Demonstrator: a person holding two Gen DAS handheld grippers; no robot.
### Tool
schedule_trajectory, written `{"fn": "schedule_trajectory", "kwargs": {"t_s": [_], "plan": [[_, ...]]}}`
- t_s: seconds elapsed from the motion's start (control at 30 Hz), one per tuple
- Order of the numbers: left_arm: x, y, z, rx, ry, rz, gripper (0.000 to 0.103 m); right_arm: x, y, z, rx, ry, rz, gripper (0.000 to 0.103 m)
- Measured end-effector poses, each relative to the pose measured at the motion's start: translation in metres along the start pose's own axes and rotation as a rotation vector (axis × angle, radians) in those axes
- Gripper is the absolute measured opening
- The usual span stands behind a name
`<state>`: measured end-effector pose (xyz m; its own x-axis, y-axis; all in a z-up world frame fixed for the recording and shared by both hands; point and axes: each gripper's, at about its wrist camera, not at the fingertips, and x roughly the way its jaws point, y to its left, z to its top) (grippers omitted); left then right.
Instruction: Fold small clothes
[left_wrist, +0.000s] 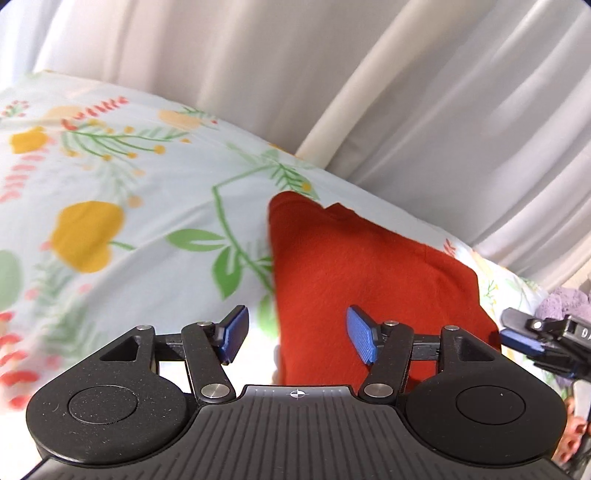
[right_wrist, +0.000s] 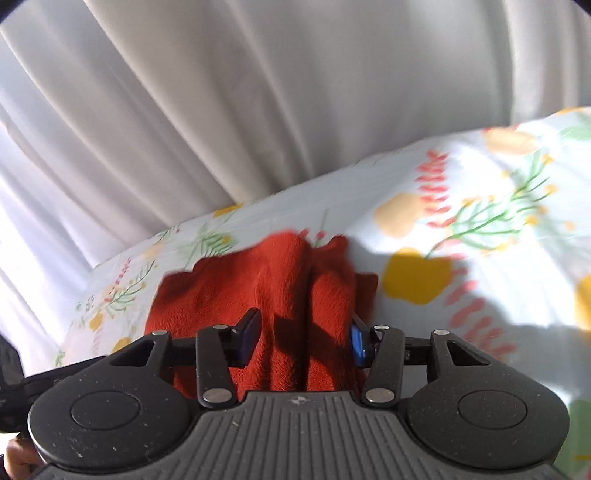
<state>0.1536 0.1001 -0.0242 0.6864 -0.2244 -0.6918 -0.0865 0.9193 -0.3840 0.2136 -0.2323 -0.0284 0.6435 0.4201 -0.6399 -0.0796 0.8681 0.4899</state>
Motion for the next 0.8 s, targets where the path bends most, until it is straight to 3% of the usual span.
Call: {"fn": "schedule_trajectory", "kwargs": {"t_s": [0.07,0.27,0.37,0.5,0.53,0.57,0.6,0.63,0.73,0.8], "plan": [[-0.017,0.004,-0.020,0.036,0.002,0.013,0.071,-0.020,-0.008,-0.010,0.020,-0.017,0.027,0.058],[-0.031,-0.003,-0.074,0.132,0.080,-0.026,0.076,-0.055,-0.037,-0.064,0.148,0.054,0.072,0.058],[-0.019,-0.015,-0.081,0.183,0.089,0.004,0.076,-0.049,-0.039,-0.088,0.212,0.116,0.167,0.058],[0.003,-0.029,-0.081,0.245,0.085,0.083,0.076,-0.026,-0.031,-0.099,0.252,0.145,0.161,0.057],[0.005,-0.030,-0.081,0.250,0.076,0.104,0.075,-0.020,-0.028,-0.099,0.252,0.139,0.149,0.051],[0.006,-0.029,-0.080,0.247,0.060,0.123,0.075,-0.017,-0.024,-0.099,0.242,0.130,0.140,0.030],[0.004,-0.028,-0.080,0.237,0.048,0.140,0.075,-0.016,-0.020,-0.099,0.234,0.120,0.134,0.020],[0.001,-0.025,-0.078,0.224,0.036,0.161,0.076,-0.017,-0.021,-0.098,0.259,0.111,0.158,0.019],[-0.004,-0.012,-0.075,0.192,0.048,0.193,0.077,-0.023,-0.046,-0.099,0.472,0.067,0.372,0.019],[-0.007,-0.005,-0.073,0.162,0.079,0.178,0.077,-0.028,-0.059,-0.101,0.501,0.058,0.327,0.019]]}}
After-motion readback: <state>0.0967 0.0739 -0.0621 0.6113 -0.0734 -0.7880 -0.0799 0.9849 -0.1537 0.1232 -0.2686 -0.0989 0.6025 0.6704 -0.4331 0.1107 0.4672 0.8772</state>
